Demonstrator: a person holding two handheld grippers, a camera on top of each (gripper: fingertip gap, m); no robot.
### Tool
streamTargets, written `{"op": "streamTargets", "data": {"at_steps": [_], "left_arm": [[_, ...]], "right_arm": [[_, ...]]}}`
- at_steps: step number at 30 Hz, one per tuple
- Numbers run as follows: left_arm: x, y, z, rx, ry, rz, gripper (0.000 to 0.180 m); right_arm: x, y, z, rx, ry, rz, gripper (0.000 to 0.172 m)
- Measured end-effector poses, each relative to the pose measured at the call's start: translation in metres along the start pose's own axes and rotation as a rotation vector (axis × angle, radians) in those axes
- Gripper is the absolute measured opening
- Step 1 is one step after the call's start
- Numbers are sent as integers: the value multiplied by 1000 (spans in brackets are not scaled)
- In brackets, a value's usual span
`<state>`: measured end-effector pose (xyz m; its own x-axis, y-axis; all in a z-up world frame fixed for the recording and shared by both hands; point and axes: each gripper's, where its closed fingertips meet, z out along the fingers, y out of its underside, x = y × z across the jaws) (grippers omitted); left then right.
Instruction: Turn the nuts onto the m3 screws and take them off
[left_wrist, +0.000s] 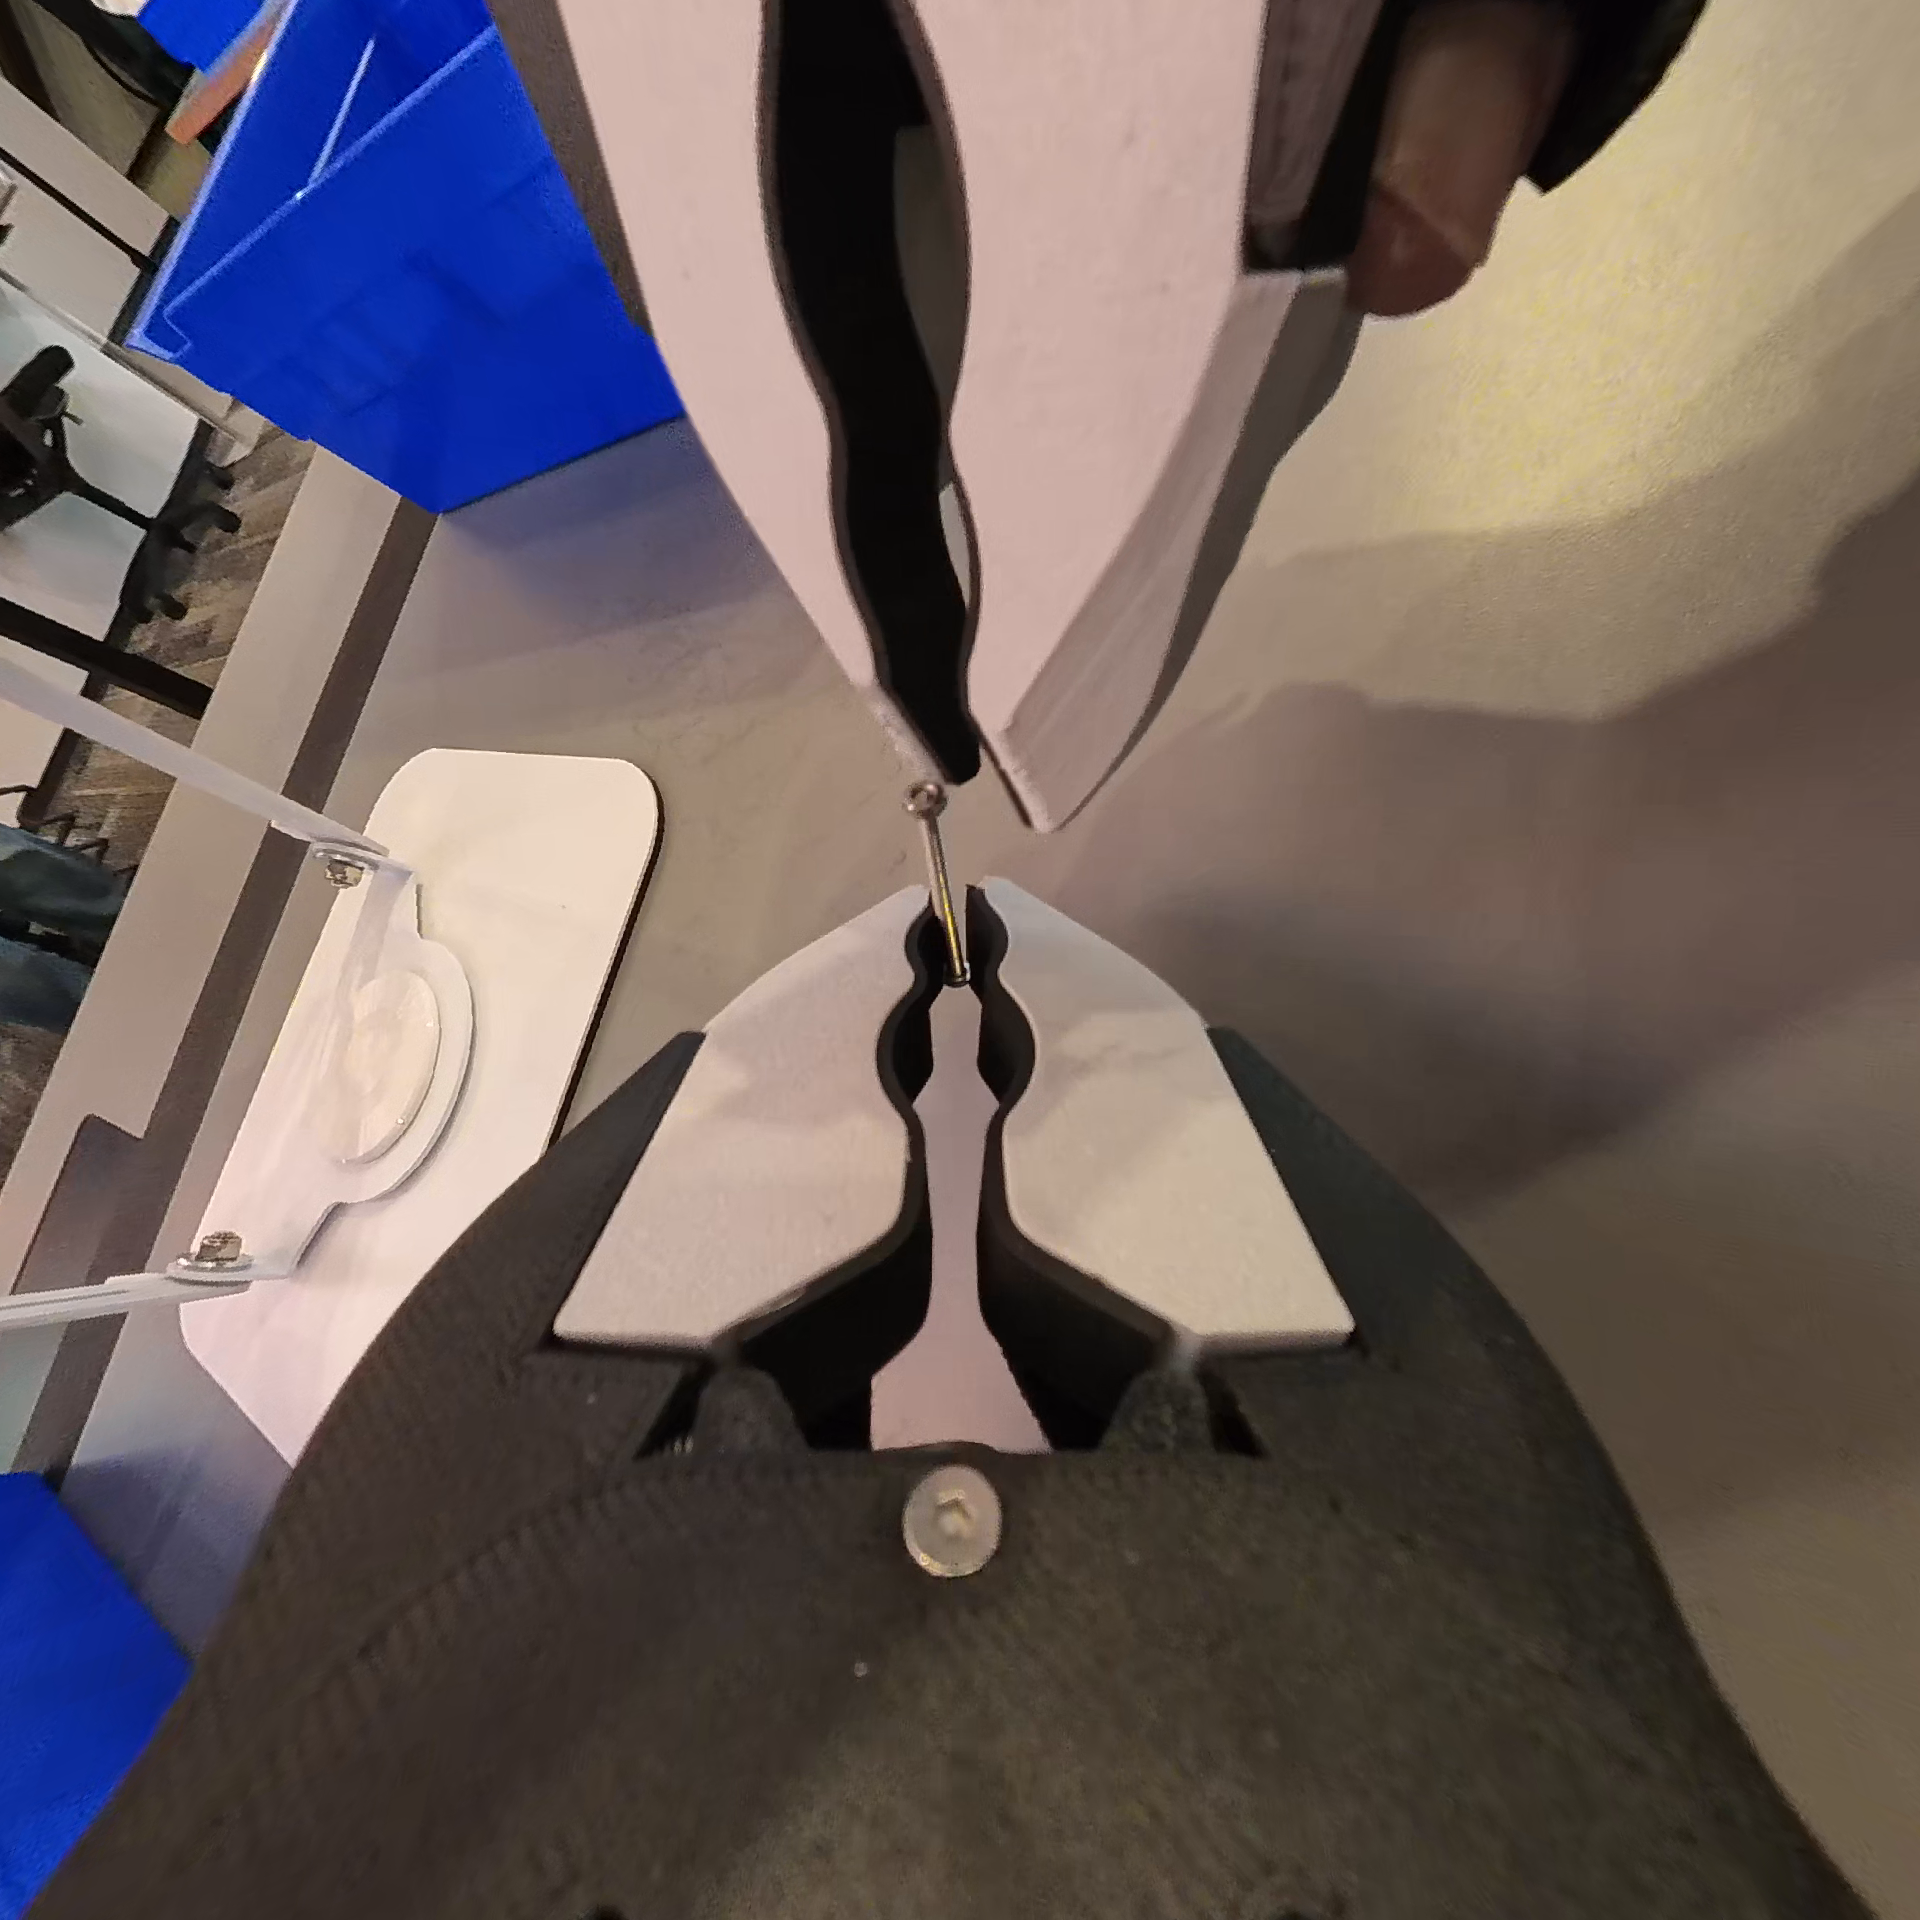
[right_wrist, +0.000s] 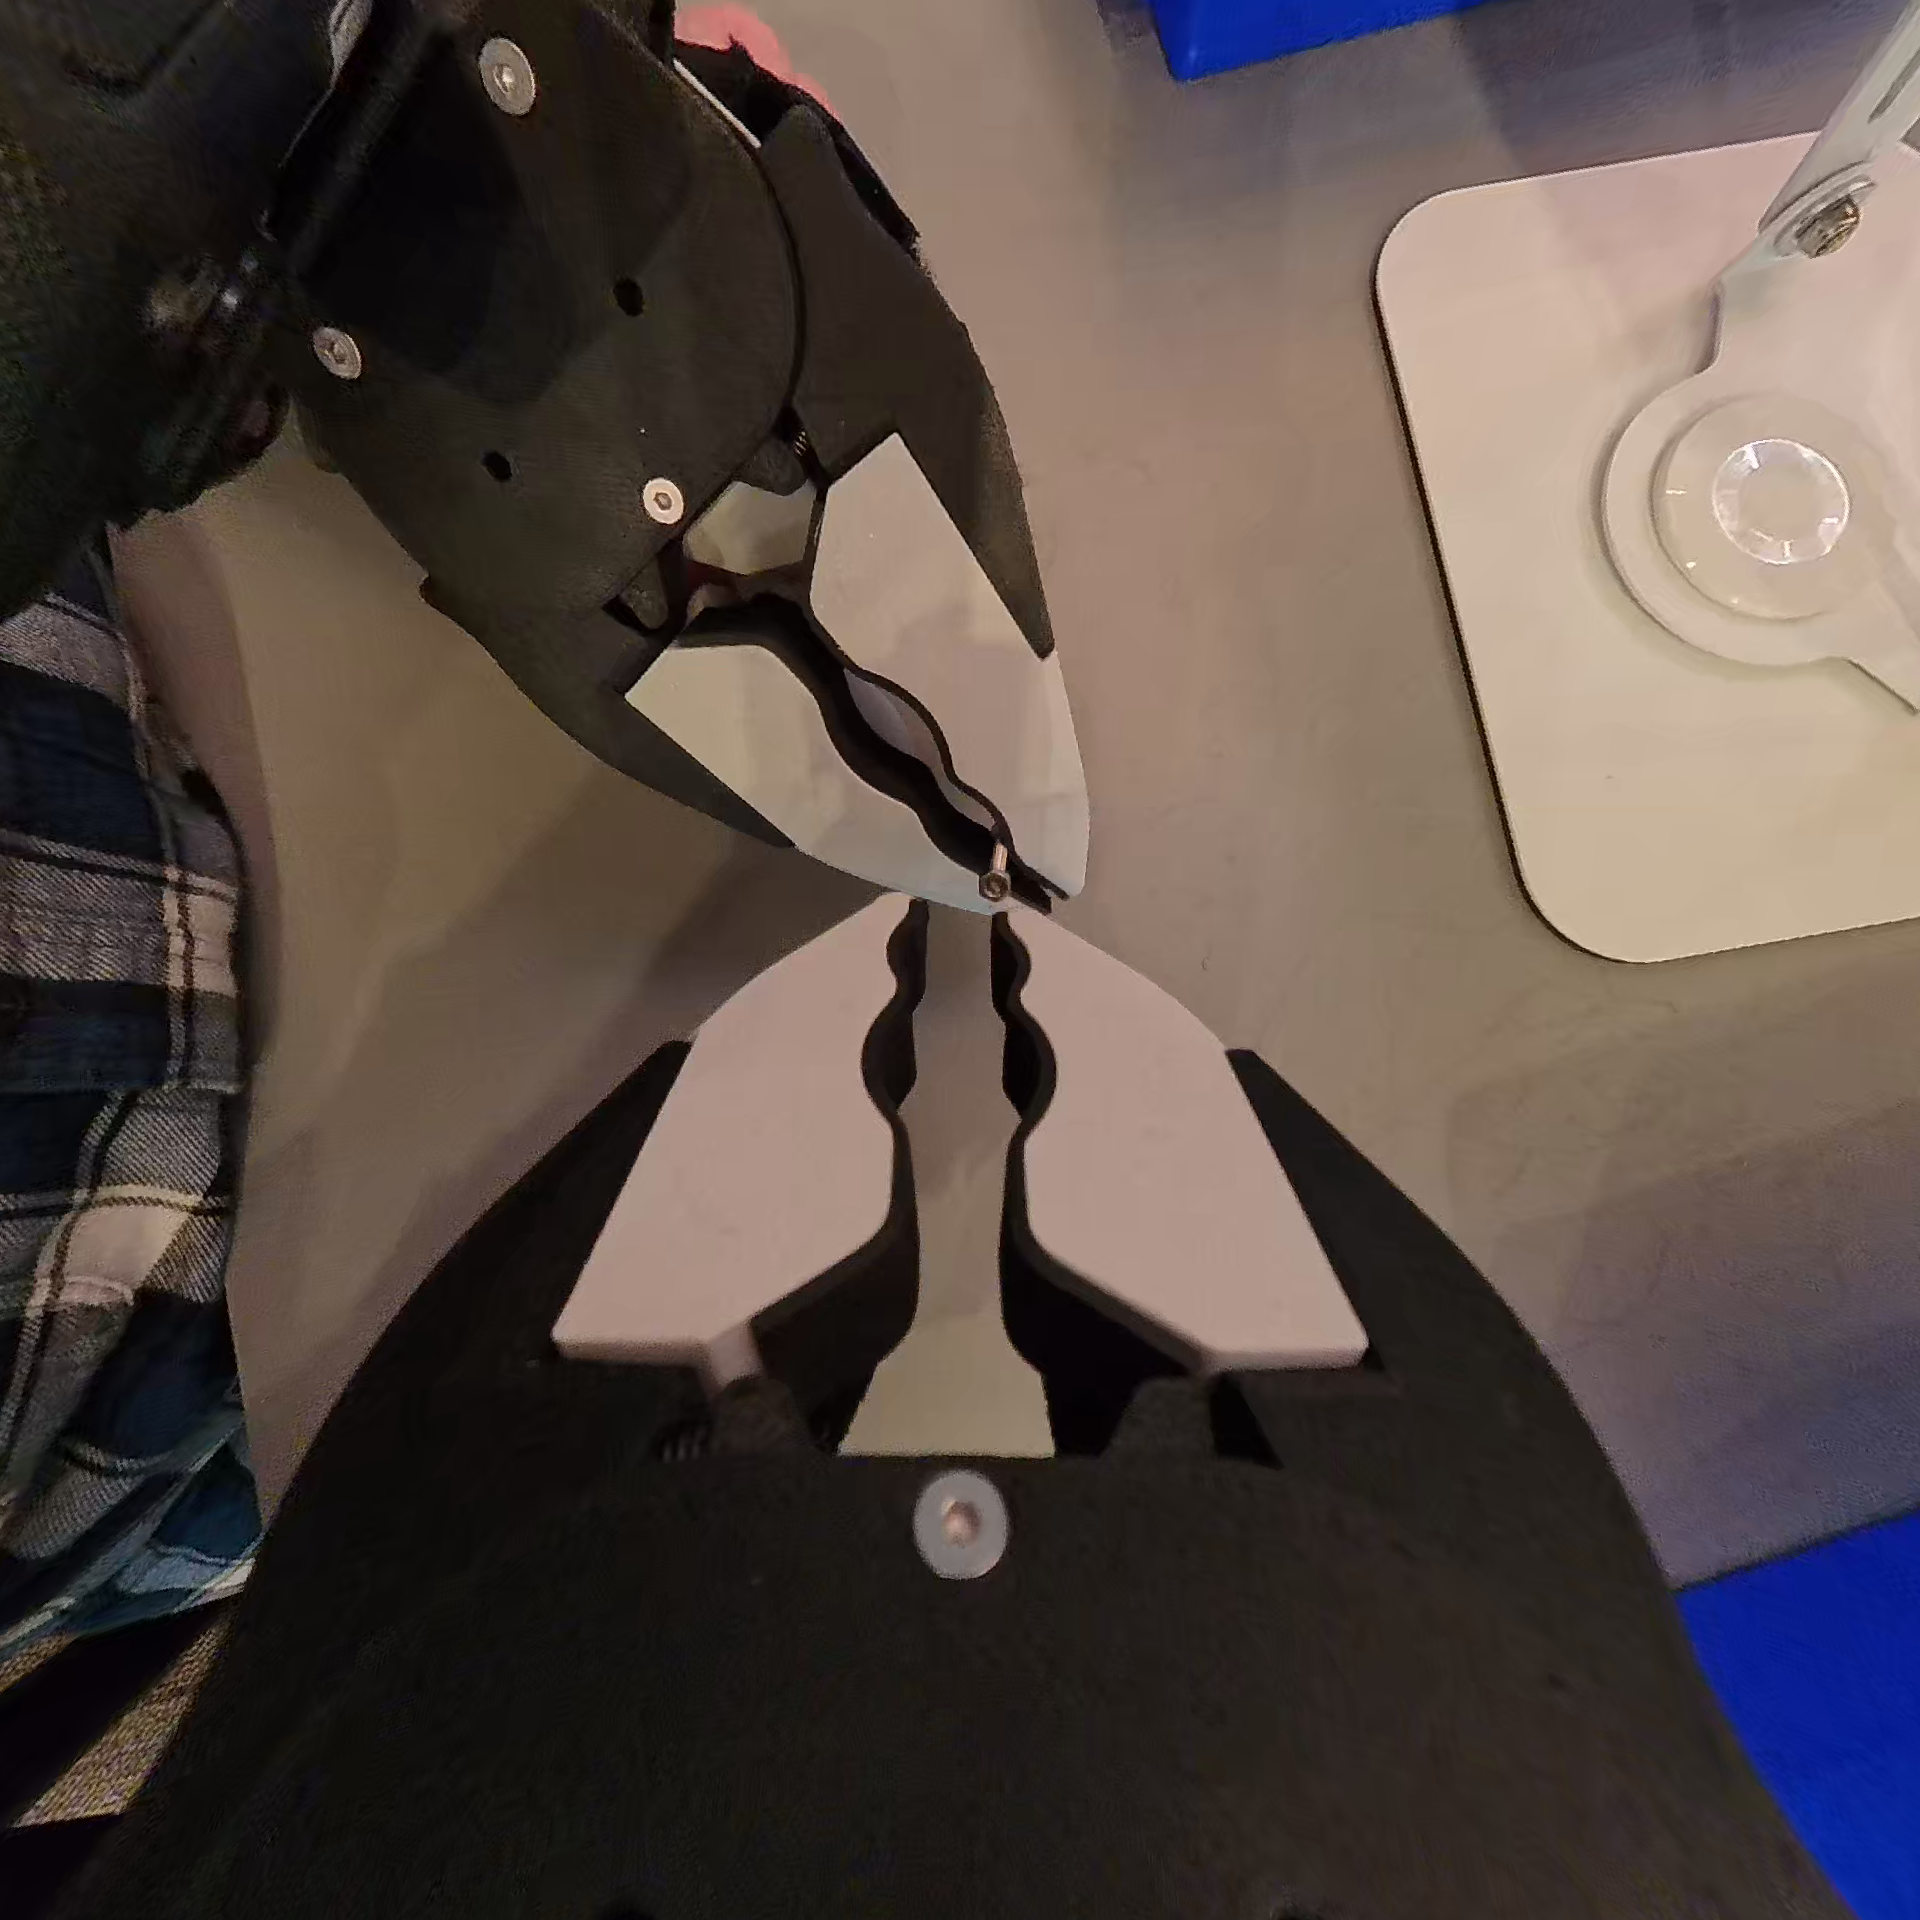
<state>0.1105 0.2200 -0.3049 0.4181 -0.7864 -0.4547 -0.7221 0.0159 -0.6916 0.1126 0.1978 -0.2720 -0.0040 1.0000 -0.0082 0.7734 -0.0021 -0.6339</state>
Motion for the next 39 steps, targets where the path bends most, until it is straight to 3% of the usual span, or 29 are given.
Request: {"op": "streamTargets", "data": {"at_steps": [15, 23, 26, 29, 39], "left_arm": [[-1, 0, 0, 3, 2, -4, 3], [-1, 1, 0, 0, 0, -4, 3], [-2, 0, 0, 7, 4, -10, 3], [-1, 0, 0, 8, 8, -8, 3], [-4, -4, -2, 23, 1, -6, 3]], "right_arm": [[0, 3, 2, -16, 26, -22, 8], [0, -4, 3, 7, 28, -38, 15], [-5, 4, 4, -23, 0, -25, 7], [2, -5, -2, 33, 43, -25, 13], [6, -10, 1, 46, 67, -39, 5]]}}
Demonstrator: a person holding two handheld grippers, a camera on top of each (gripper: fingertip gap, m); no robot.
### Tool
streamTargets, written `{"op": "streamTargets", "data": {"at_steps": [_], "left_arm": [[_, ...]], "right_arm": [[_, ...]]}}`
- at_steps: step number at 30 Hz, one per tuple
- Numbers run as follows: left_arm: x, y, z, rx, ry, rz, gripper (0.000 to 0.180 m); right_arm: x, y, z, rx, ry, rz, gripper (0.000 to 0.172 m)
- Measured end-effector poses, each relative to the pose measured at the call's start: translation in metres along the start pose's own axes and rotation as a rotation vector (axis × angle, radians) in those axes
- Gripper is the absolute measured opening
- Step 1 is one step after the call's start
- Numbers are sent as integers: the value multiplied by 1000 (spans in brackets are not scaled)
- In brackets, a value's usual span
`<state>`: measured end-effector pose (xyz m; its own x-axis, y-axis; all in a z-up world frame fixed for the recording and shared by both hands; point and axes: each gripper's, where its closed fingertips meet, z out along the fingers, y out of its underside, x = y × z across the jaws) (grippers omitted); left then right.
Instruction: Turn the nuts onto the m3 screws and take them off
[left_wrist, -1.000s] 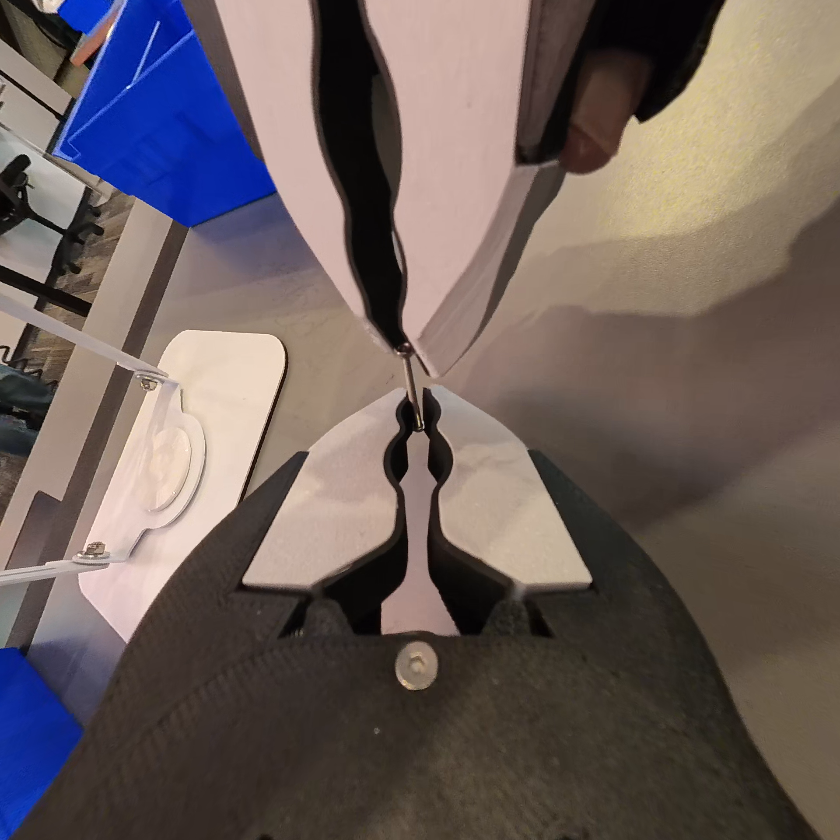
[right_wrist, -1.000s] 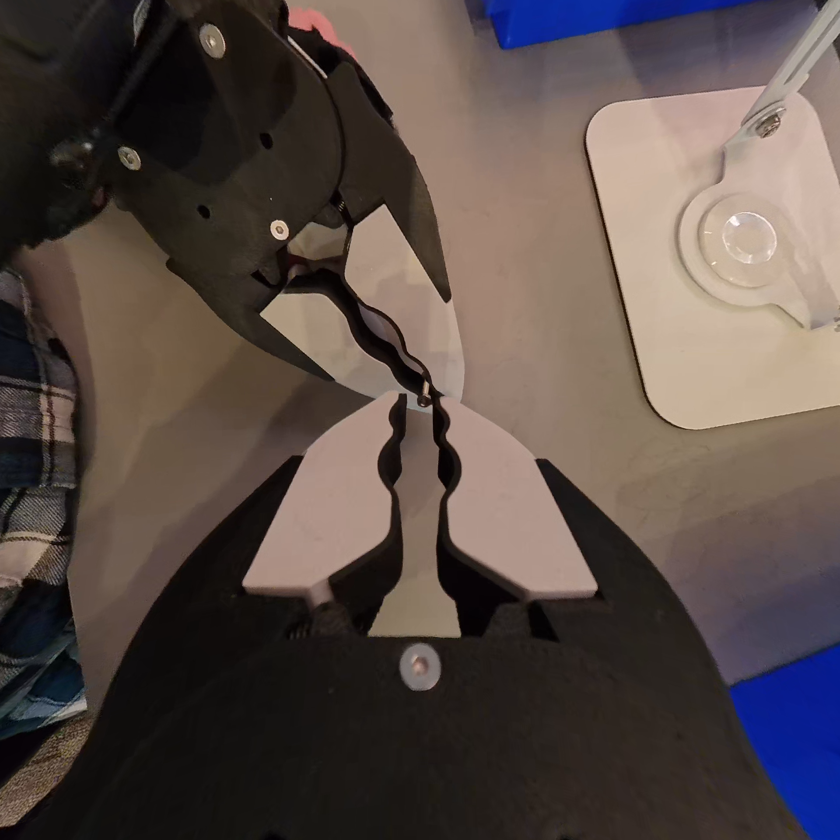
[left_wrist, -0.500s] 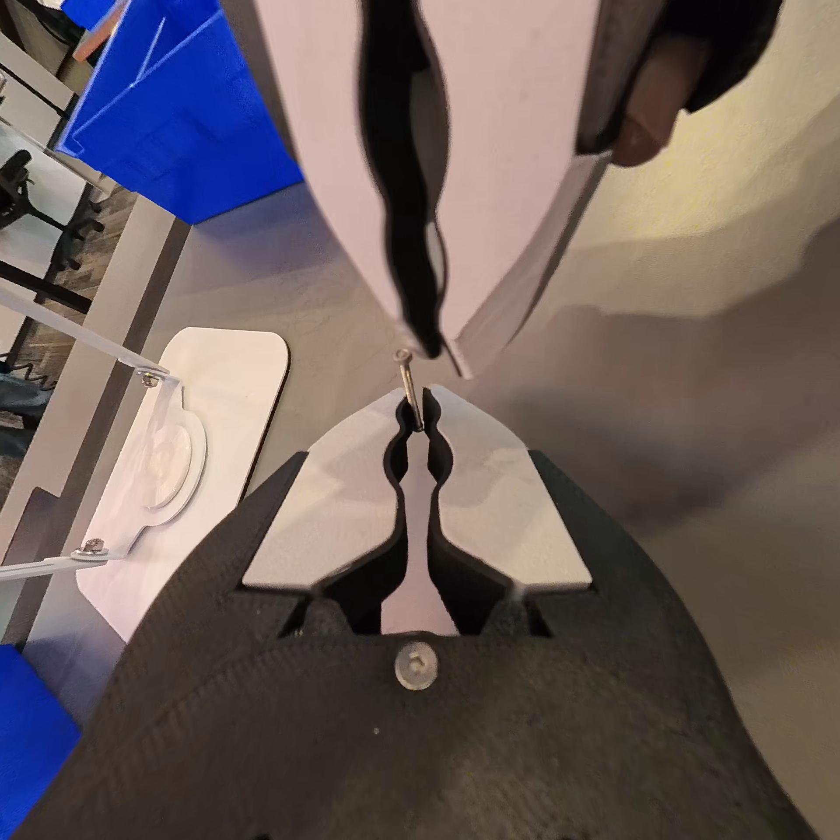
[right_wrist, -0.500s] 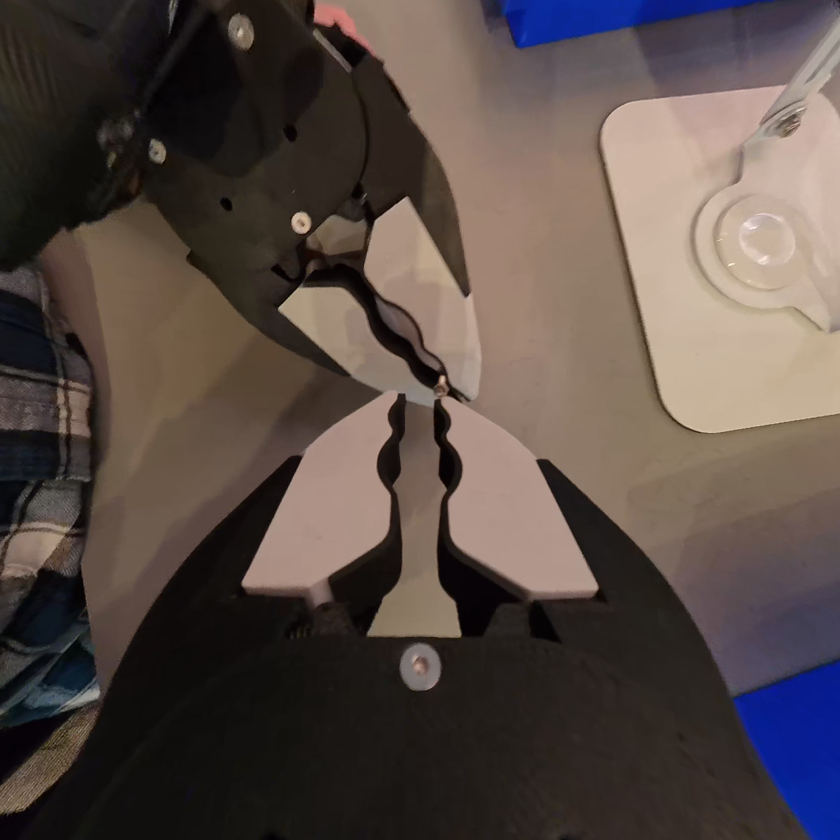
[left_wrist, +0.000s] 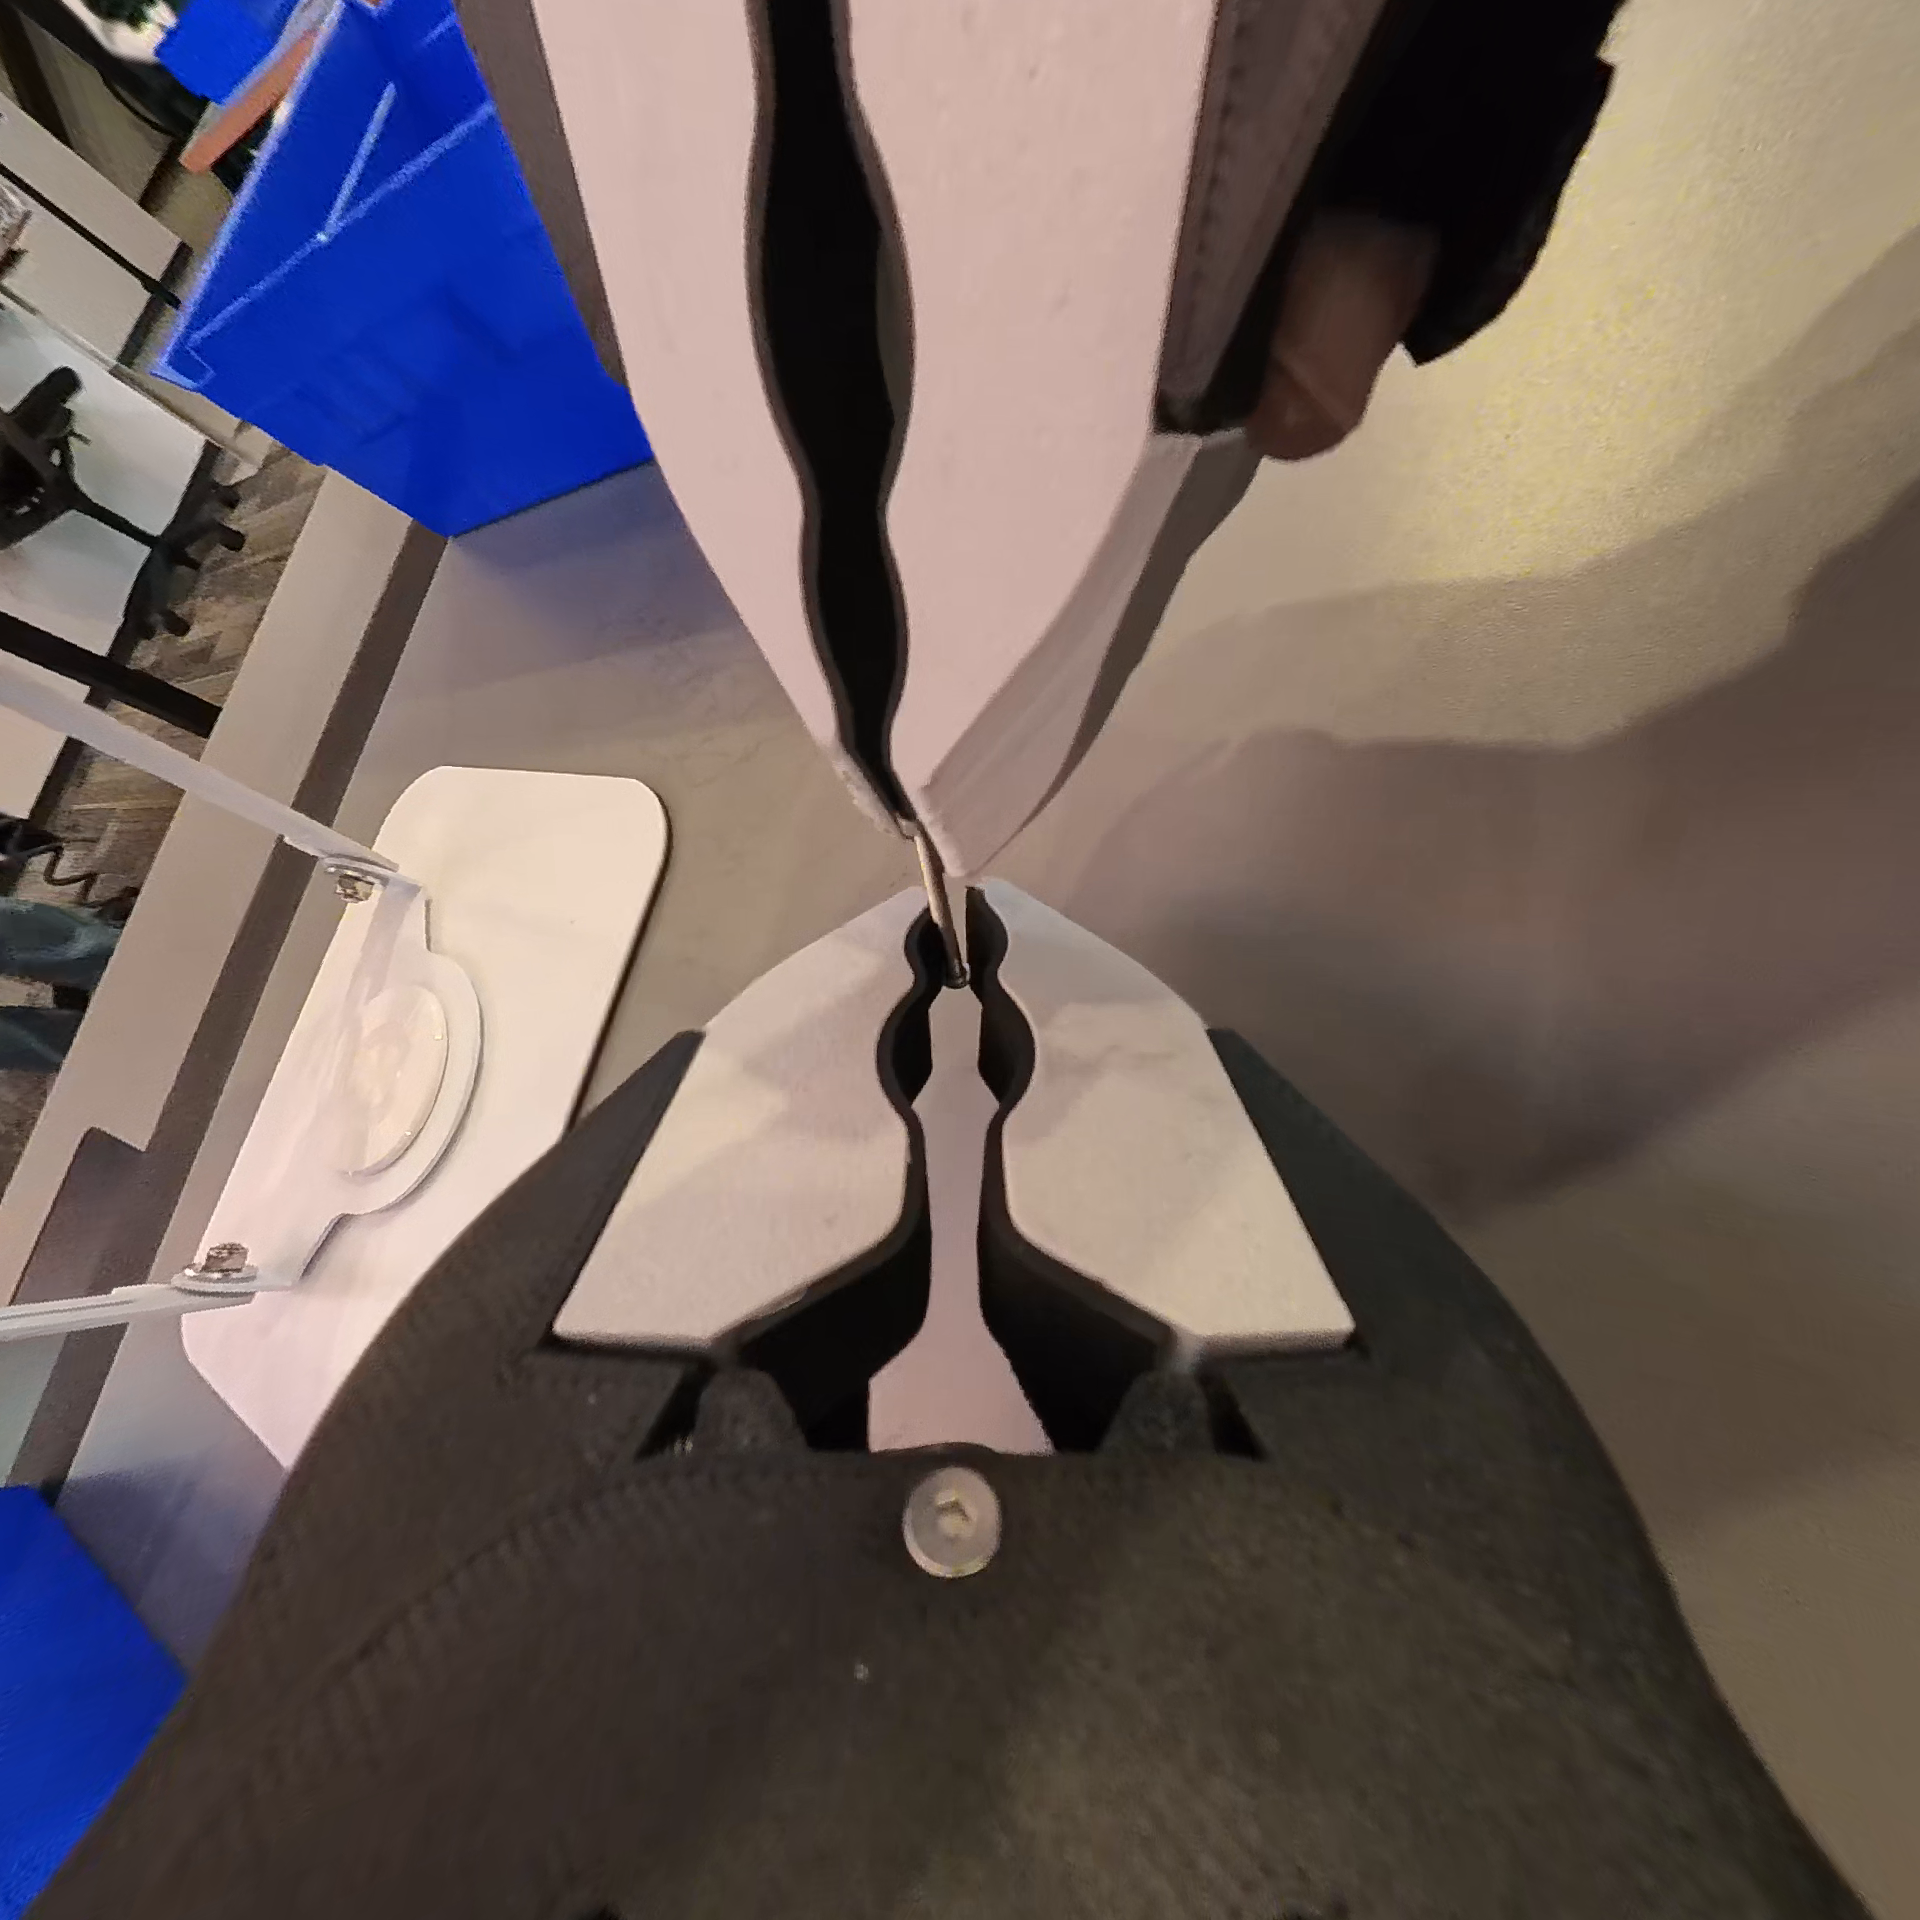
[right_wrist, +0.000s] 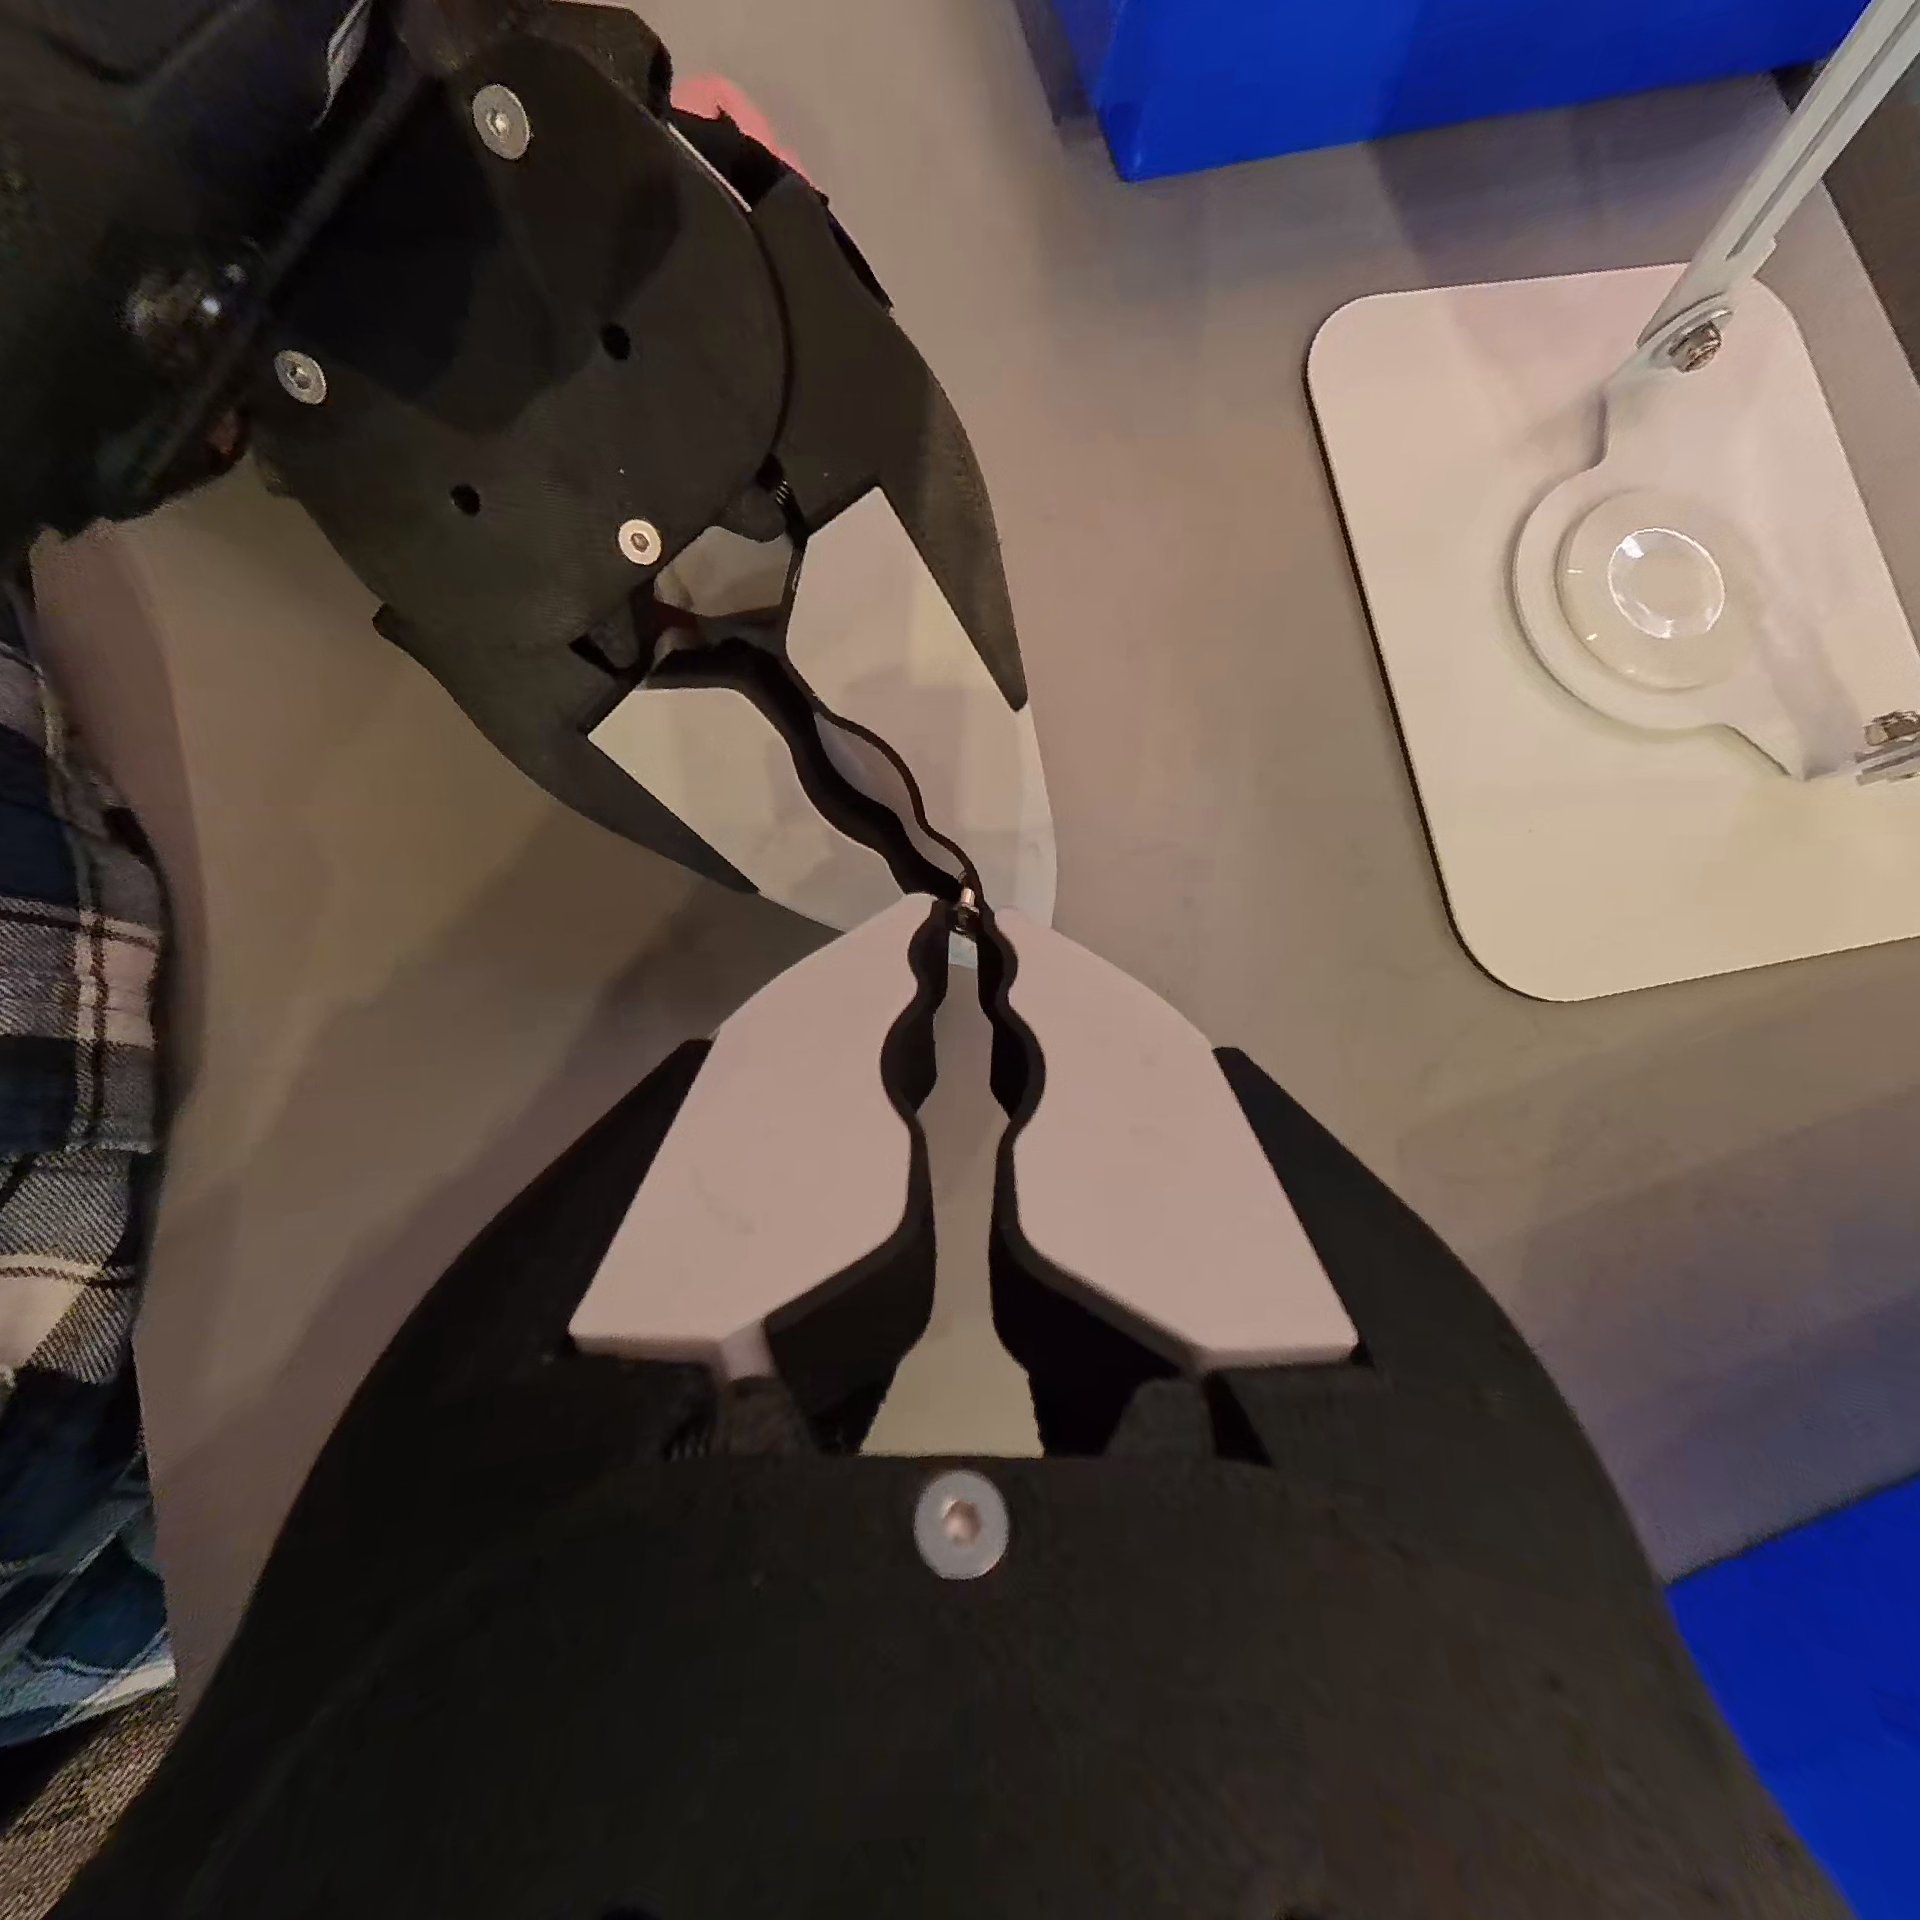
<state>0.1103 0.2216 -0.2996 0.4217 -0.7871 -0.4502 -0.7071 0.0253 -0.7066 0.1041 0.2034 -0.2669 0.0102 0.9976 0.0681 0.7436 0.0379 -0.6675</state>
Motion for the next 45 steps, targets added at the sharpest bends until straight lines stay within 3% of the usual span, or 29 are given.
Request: {"op": "streamTargets", "data": {"at_steps": [5, 11, 20, 23, 29, 34, 39, 43, 45], "left_arm": [[-5, -6, -3, 46, -2, -41, 17], [-5, -7, -4, 77, 24, -63, 6], [-2, -8, -3, 88, 37, -58, 4], [-4, -9, -4, 100, 48, -85, 4], [-6, -11, -6, 128, 57, -116, 4], [-10, -14, -8, 148, 61, -149, 4], [-9, -16, -7, 158, 61, -154, 3], [-10, -19, -9, 182, 79, -192, 3], [-13, -21, -11, 205, 99, -239, 3]], "right_arm": [[4, -2, -7, 4, 9, 4, 5], [6, -1, -11, -11, 9, -1, 5], [8, -2, -11, -1, 13, 4, 6], [11, -4, -13, 10, 25, 14, 27], [4, -10, -14, 60, -10, -31, 34], [-8, -2, -17, 25, -71, -35, 13], [1, -16, -23, 104, -14, -26, 36], [-4, -16, -20, 141, -47, -22, 39], [-9, -18, -27, 186, -73, -20, 21]]}}
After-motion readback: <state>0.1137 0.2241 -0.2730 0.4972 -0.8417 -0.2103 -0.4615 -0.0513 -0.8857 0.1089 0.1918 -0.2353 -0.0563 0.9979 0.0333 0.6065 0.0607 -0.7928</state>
